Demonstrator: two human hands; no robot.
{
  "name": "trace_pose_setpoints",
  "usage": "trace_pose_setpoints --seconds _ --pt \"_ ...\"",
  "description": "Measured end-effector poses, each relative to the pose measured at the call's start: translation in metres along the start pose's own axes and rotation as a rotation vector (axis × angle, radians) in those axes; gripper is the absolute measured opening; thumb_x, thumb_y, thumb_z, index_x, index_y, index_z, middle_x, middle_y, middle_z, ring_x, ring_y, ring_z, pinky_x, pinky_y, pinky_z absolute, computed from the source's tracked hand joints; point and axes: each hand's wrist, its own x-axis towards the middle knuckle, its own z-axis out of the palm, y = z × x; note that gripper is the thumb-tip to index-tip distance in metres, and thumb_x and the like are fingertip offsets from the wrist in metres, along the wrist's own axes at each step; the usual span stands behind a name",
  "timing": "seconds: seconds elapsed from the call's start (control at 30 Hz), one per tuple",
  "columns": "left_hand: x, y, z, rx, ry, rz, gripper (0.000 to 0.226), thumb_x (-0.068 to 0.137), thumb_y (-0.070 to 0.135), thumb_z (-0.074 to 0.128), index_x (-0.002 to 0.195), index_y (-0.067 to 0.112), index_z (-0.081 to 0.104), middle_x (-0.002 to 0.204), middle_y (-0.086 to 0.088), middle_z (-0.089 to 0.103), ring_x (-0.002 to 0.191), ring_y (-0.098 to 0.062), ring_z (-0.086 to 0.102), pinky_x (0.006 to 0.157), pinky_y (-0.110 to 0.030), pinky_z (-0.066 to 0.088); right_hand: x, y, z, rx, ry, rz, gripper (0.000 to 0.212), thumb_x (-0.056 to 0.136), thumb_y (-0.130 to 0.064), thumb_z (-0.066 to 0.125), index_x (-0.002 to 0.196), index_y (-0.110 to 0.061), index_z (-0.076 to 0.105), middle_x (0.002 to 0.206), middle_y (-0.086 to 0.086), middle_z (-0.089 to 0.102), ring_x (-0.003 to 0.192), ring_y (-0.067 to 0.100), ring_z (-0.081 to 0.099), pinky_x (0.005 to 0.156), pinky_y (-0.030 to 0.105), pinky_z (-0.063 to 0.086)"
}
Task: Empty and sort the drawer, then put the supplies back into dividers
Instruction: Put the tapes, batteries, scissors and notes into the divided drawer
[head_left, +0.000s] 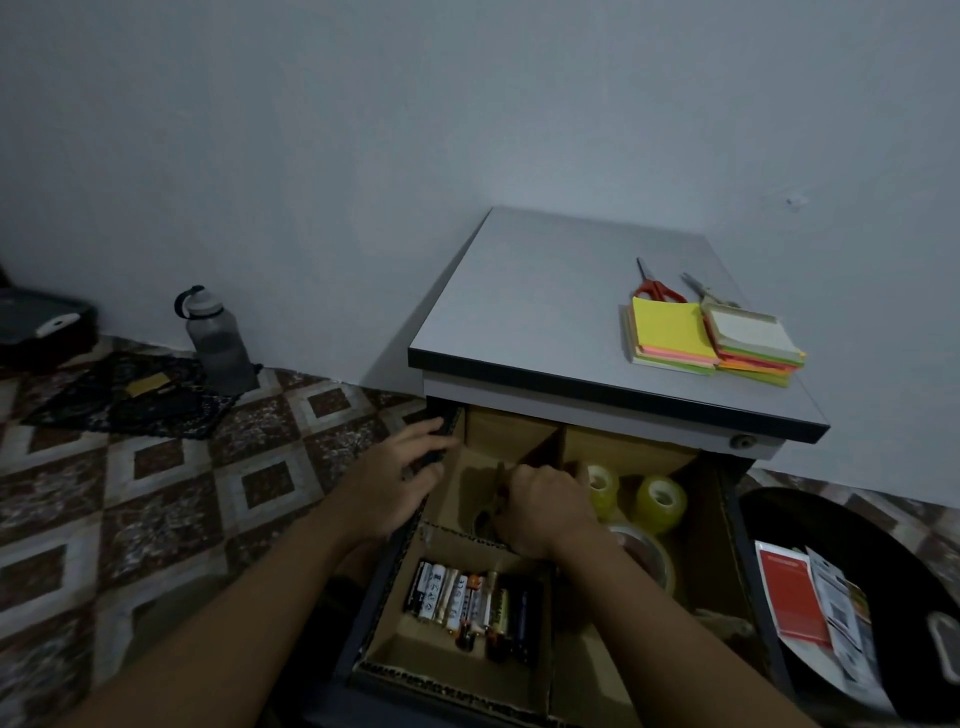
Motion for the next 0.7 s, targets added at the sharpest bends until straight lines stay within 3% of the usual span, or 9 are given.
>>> trace_pose_setpoints --seconds 0.13,0.27,0.43,0.57,0.63,0.7 --pt "-0.001 0.003 -0.001 0.029 -0.013 -0.002 0.037 0.101 0.023 0.055 0.135 0.036 0.057 0.154 0.019 0.034 0.135 0.002 0.033 0.093 -0.001 0.023 -0.008 0.009 0.005 0.127 0.078 -0.083 0.03 0.09 -0.035 0.055 0.12 -0.028 0.058 0.106 -0.002 0.065 0.11 0.021 0.058 0.113 0.056 0.028" --pt "-0.002 0.01 -0.005 0.064 -0.046 -0.008 0.038 0.101 0.023 0.056 0.138 0.032 0.056 0.153 0.016 0.034 0.135 0.001 0.031 0.103 -0.011 0.025 -0.023 0.017 -0.001 0.294 0.062 -0.166 0.053 0.092 -0.03 0.06 0.142 -0.03 0.043 0.133 0.0 0.054 0.123 0.018 0.048 0.102 0.037 0.045" --pt "-0.004 0.028 -0.022 0.107 0.033 -0.047 0.034 0.098 0.022 0.06 0.13 0.031 0.062 0.144 0.012 0.048 0.132 -0.006 0.044 0.11 -0.027 0.035 -0.044 0.041 -0.023 0.403 0.145 -0.22 0.036 0.092 -0.029 0.061 0.127 -0.035 0.052 0.122 -0.009 0.056 0.112 0.009 0.053 0.092 0.03 0.051" --pt "0.001 0.066 -0.039 0.085 0.099 0.047 0.027 0.096 0.016 0.062 0.122 0.022 0.067 0.113 0.011 0.063 0.105 0.002 0.058 0.092 -0.013 0.045 -0.057 0.059 -0.055 0.383 0.258 -0.251 0.033 0.091 -0.029 0.061 0.123 -0.035 0.057 0.117 -0.011 0.06 0.11 0.008 0.053 0.092 0.032 0.05" --pt "0.007 0.091 -0.048 0.091 0.1 0.1 0.027 0.096 0.017 0.063 0.121 0.022 0.068 0.108 0.015 0.063 0.099 0.008 0.058 0.083 -0.004 0.044 -0.063 0.066 -0.074 0.372 0.298 -0.272 0.037 0.092 -0.028 0.061 0.128 -0.035 0.056 0.123 -0.013 0.058 0.115 0.006 0.051 0.097 0.03 0.047" --pt "0.017 0.116 -0.057 0.104 0.091 0.128 0.027 0.096 0.02 0.063 0.122 0.026 0.067 0.109 0.016 0.064 0.099 0.006 0.059 0.083 -0.007 0.046 -0.07 0.074 -0.093 0.351 0.331 -0.282 0.042 0.092 -0.027 0.062 0.134 -0.032 0.054 0.129 -0.012 0.057 0.12 0.006 0.048 0.101 0.029 0.043"
